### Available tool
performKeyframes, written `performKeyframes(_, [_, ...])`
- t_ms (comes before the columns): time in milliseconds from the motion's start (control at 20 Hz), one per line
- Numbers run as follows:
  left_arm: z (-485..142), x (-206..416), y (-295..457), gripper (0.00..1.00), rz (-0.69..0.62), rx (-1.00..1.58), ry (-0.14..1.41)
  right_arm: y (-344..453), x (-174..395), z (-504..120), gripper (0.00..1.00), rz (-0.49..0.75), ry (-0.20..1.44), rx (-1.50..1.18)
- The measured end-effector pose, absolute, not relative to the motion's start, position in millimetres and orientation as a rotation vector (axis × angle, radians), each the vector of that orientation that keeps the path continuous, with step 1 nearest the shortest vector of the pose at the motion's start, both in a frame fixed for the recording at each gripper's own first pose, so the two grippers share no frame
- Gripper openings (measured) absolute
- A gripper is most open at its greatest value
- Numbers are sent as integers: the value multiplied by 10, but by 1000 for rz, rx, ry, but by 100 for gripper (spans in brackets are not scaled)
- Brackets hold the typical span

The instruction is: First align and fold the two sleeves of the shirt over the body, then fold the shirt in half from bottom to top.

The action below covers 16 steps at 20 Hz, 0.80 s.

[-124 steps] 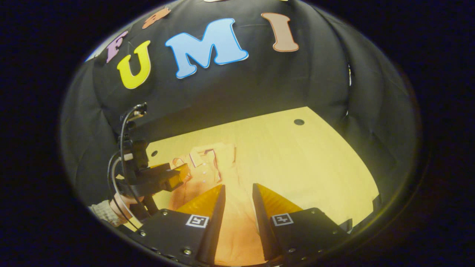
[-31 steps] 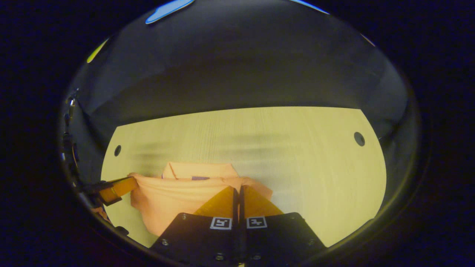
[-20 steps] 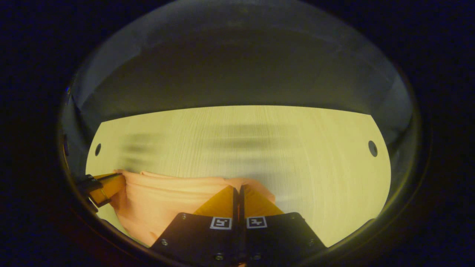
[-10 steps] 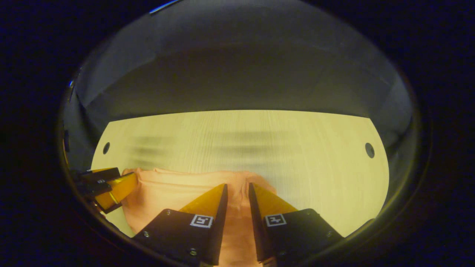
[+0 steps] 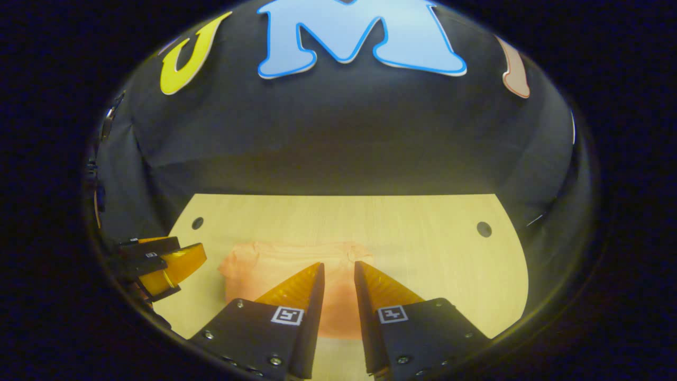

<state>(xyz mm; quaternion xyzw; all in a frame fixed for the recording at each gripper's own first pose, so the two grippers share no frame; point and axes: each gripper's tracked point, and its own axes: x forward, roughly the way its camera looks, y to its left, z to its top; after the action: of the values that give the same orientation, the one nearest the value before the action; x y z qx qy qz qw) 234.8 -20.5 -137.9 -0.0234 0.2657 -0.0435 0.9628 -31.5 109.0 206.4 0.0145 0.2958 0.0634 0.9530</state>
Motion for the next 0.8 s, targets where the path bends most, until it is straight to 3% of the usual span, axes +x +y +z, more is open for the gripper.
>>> performKeyframes(150, [-966,1851,-235,90,-86,-56,468,1064,-748,2468,36,146,530,42])
performKeyframes(350, [-558,1182,-242,87,-90,-64,384,1044,-1254,2787,36,165,446,46])
performKeyframes(500, [-470,731,-297,90,-82,-41,344,1059,-1590,2867,34,177,395,43])
performKeyframes(550, [-443,605,-304,90,-78,-47,336,1061,-1685,2890,39,183,378,46])
performKeyframes(700, [-384,347,-357,87,-81,-94,306,979,-1941,2907,36,202,329,61])
performKeyframes(750, [-452,379,-466,94,-91,-102,314,955,-1989,2891,36,205,319,63])
performKeyframes(800, [-507,313,-482,90,-90,-102,332,935,-2005,2852,36,208,315,61])
